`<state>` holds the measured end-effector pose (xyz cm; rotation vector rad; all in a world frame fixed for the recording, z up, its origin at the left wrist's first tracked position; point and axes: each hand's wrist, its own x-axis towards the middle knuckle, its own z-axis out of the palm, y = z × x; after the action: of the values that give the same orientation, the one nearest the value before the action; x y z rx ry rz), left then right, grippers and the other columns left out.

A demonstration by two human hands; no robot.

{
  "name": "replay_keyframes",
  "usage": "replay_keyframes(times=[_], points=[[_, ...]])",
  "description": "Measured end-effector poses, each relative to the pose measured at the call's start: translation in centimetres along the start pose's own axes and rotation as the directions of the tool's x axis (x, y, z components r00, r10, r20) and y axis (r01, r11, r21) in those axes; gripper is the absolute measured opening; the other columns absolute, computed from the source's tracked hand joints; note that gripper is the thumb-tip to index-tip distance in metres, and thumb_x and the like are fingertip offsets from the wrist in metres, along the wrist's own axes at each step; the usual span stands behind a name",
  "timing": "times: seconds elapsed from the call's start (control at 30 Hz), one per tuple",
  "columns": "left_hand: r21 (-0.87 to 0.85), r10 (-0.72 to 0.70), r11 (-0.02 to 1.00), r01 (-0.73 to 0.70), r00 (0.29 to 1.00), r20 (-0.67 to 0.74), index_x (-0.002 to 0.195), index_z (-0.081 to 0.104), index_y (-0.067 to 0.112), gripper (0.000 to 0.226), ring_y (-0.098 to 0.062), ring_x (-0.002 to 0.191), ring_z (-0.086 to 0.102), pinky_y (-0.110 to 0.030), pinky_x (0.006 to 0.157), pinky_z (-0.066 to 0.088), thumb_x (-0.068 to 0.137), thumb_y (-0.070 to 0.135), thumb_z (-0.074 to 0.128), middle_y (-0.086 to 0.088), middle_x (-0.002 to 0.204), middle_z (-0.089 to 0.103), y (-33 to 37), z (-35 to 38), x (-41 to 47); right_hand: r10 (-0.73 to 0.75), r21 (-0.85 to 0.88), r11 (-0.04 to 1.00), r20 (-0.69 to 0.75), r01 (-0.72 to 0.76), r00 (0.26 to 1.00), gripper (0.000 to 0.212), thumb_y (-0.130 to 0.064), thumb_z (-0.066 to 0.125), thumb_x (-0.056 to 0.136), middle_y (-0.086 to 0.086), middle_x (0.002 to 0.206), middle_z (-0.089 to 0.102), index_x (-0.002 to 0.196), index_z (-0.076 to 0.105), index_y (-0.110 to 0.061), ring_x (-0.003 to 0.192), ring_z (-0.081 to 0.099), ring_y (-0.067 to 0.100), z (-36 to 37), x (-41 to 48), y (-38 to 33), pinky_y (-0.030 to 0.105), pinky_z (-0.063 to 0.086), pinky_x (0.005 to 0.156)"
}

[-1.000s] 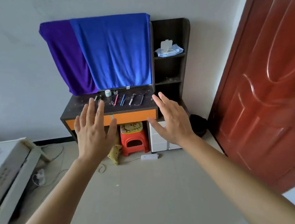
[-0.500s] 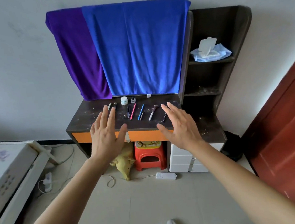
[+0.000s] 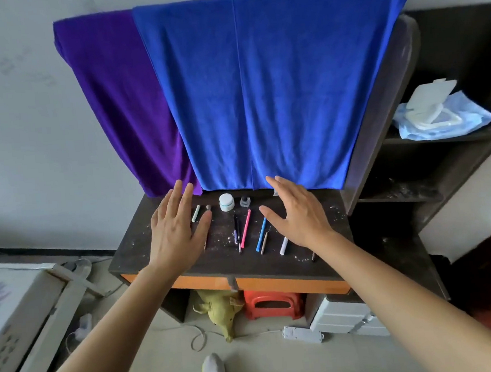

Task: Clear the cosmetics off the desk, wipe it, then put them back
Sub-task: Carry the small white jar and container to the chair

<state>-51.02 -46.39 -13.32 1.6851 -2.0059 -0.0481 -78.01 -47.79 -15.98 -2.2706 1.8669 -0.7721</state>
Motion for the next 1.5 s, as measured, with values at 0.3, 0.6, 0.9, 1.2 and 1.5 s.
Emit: replay_keyframes(times=[0.3, 0.6, 0.9, 1.2, 1.5], points=[[-0.103, 0.057, 0.994, -0.024, 0.943, 0.329, 0.156, 0.024, 0.027, 0.078, -0.021, 0.148, 0.020, -0.047, 0.114, 0.027, 0.091, 0.064, 0.047, 0.003, 0.164, 0.018, -10.9, 7.9, 11.8, 0.219, -0.066, 0.975, 0.086, -0.213, 0.972, 0.075, -0.068, 0.044, 0.090, 0.001, 0.153, 0.046, 0.153, 0.034, -0.029, 0.138, 0.044, 0.020, 9.6, 9.8, 0.6, 0.039, 0.040, 0.109], [-0.111, 0.007, 0.992, 0.068, 0.823, 0.568, 0.156, 0.024, 0.019, 0.093, -0.021, 0.147, 0.021, -0.046, 0.116, 0.026, 0.083, 0.066, 0.057, 0.001, 0.162, 0.025, -14.3, 18.6, 17.2, 0.389, -0.044, 0.919, 0.278, -0.393, 0.878, 0.077, -0.059, 0.061, 0.089, -0.005, 0.152, 0.045, 0.154, 0.032, -0.030, 0.137, 0.043, 0.017, 17.2, 13.1, 4.9, 0.036, 0.041, 0.106], [-0.120, -0.123, 0.965, 0.235, 0.803, 0.583, 0.152, 0.031, 0.011, 0.083, -0.027, 0.144, 0.030, -0.040, 0.119, 0.022, 0.088, 0.049, 0.066, -0.007, 0.154, 0.040, -14.2, 28.5, 17.7, 0.434, 0.047, 0.862, 0.446, -0.505, 0.783, 0.081, -0.059, 0.065, 0.086, -0.006, 0.147, 0.047, 0.154, 0.029, -0.033, 0.125, 0.055, 0.017, 26.0, 16.0, 10.4, 0.041, 0.052, 0.096], [-0.210, -0.327, 0.872, 0.442, 0.846, 0.422, 0.128, 0.059, 0.021, 0.056, -0.024, 0.113, 0.058, -0.047, 0.101, 0.043, 0.080, 0.045, 0.075, 0.001, 0.120, 0.067, -11.4, 29.8, 17.3, 0.352, 0.015, 0.920, 0.409, -0.392, 0.842, 0.047, -0.045, 0.069, 0.091, -0.007, 0.117, 0.058, 0.134, 0.059, -0.028, 0.103, 0.062, 0.015, 27.1, 16.8, 10.7, 0.025, 0.041, 0.068], [-0.294, -0.241, 0.898, 0.327, 0.925, 0.293, 0.121, 0.062, 0.028, 0.053, -0.014, 0.101, 0.054, -0.045, 0.096, 0.045, 0.074, 0.047, 0.077, 0.008, 0.097, 0.067, -9.9, 21.4, 19.0, 0.409, 0.161, 0.884, 0.183, -0.438, 0.894, 0.040, -0.051, 0.069, 0.086, -0.016, 0.108, 0.064, 0.121, 0.064, -0.033, 0.074, 0.059, 0.002, 19.5, 16.7, 8.1, 0.026, 0.050, 0.064]])
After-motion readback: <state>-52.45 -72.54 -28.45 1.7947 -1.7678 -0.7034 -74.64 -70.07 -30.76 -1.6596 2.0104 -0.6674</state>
